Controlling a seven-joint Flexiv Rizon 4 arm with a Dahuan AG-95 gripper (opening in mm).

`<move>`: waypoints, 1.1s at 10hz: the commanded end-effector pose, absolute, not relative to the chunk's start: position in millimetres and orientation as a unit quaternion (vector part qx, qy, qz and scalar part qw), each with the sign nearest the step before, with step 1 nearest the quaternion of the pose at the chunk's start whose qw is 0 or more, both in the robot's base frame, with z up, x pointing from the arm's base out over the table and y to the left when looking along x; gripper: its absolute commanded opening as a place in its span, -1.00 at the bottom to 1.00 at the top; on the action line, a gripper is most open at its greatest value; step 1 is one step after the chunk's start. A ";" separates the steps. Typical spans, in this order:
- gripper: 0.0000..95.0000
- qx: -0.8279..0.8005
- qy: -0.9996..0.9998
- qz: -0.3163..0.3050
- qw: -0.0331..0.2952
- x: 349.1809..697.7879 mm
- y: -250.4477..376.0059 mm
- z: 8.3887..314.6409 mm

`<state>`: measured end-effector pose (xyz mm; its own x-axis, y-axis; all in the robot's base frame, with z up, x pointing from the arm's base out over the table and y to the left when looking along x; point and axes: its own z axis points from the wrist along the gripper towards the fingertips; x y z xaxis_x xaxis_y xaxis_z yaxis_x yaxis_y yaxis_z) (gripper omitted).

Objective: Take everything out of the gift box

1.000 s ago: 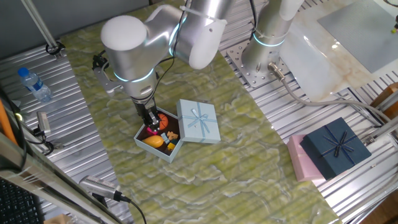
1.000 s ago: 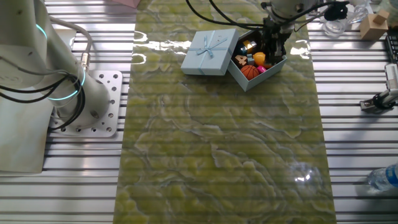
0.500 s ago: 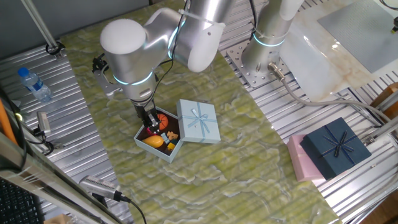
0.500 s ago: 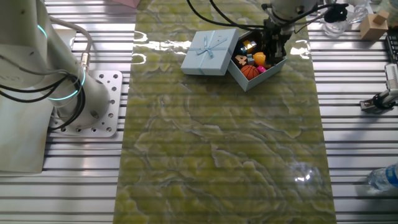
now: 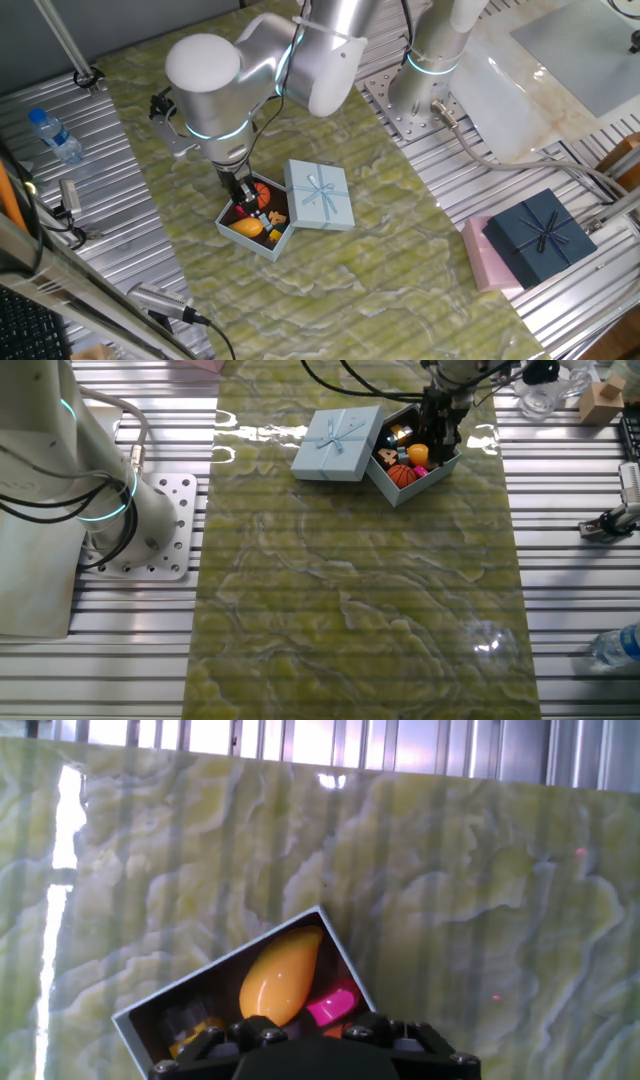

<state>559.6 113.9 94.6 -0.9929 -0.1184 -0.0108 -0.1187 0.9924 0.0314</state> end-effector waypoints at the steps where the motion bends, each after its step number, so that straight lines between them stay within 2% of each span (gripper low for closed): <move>1: 0.20 -0.051 0.999 0.014 -0.003 565.0 118.4 96.0; 4: 0.20 -0.044 0.999 0.013 -0.013 574.8 128.5 96.8; 11: 0.20 -0.045 0.999 0.013 -0.020 583.6 138.0 77.6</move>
